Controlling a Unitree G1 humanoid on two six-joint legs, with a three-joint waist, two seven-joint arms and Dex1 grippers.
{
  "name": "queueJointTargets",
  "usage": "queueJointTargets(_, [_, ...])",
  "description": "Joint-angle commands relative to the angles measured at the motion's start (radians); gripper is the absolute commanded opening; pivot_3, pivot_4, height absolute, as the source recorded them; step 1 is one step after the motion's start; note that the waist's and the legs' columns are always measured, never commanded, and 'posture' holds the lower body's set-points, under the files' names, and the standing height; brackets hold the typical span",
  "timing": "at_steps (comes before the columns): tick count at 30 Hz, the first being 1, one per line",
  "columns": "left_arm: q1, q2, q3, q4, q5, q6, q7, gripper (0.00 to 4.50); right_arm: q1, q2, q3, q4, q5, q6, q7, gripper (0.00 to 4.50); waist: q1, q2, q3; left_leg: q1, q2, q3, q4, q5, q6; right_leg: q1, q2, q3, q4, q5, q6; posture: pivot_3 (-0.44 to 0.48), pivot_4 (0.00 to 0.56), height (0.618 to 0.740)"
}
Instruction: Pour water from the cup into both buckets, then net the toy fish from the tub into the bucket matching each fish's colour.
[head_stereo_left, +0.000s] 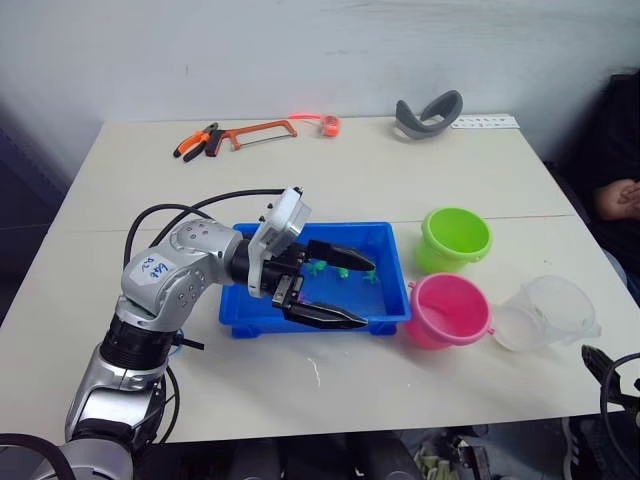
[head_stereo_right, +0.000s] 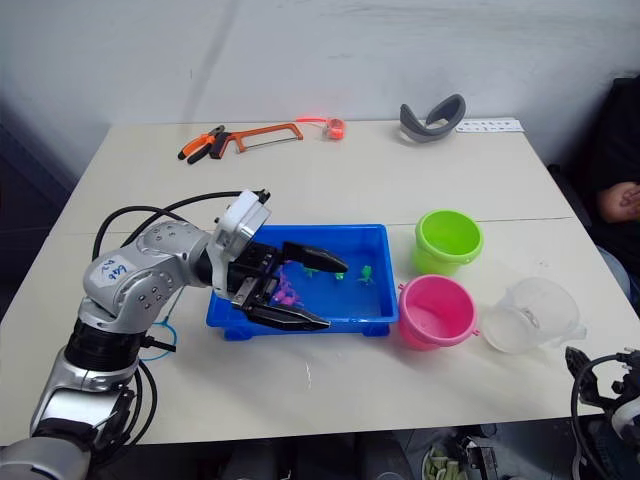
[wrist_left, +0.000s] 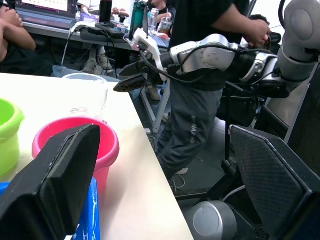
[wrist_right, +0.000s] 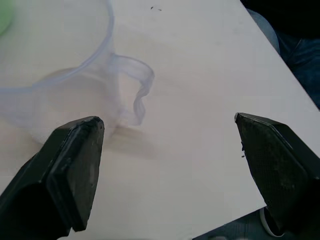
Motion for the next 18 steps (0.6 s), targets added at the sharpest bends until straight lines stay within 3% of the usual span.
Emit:
queueJointTargets(1, [-0.009,0.007,0.030,-0.033,-0.023,0.002,0.008,4.47,-0.038,-0.005,0.013,0.030,-0.035,-0.040,0.003,4.50,0.001,0.000,0.000,0.000,0.000,0.000,0.000,0.000,0.000,0.000,0.000,0.000,0.000,0.000,0.000,0.000,0.150,0.740])
queueJointTargets(12, [0.003,0.019,0.031,-0.035,-0.015,-0.017,0.013,4.47,-0.151,0.026,0.058,0.129,-0.125,-0.128,-0.025,4.50,0.000,0.001,0.000,0.000,0.000,0.000,0.000,0.001,-0.001,0.000,0.001,0.000,0.000,0.000,0.000,0.000,0.150,0.740])
queueJointTargets(15, [0.001,0.023,0.030,-0.032,-0.013,-0.023,0.012,4.50,-0.173,0.032,0.066,0.152,-0.141,-0.149,-0.024,3.62,0.000,0.001,0.000,0.000,0.000,0.001,0.000,0.001,-0.001,0.000,0.001,0.000,0.000,0.000,0.000,0.000,0.150,0.740])
queueJointTargets(18, [-0.001,0.031,0.031,-0.027,-0.007,-0.033,0.007,4.50,-0.204,0.032,0.081,0.194,-0.163,-0.180,-0.020,3.62,0.000,0.001,0.000,0.000,0.000,0.001,0.000,0.001,-0.002,0.000,0.001,0.000,0.000,0.000,0.000,0.000,0.150,0.740])
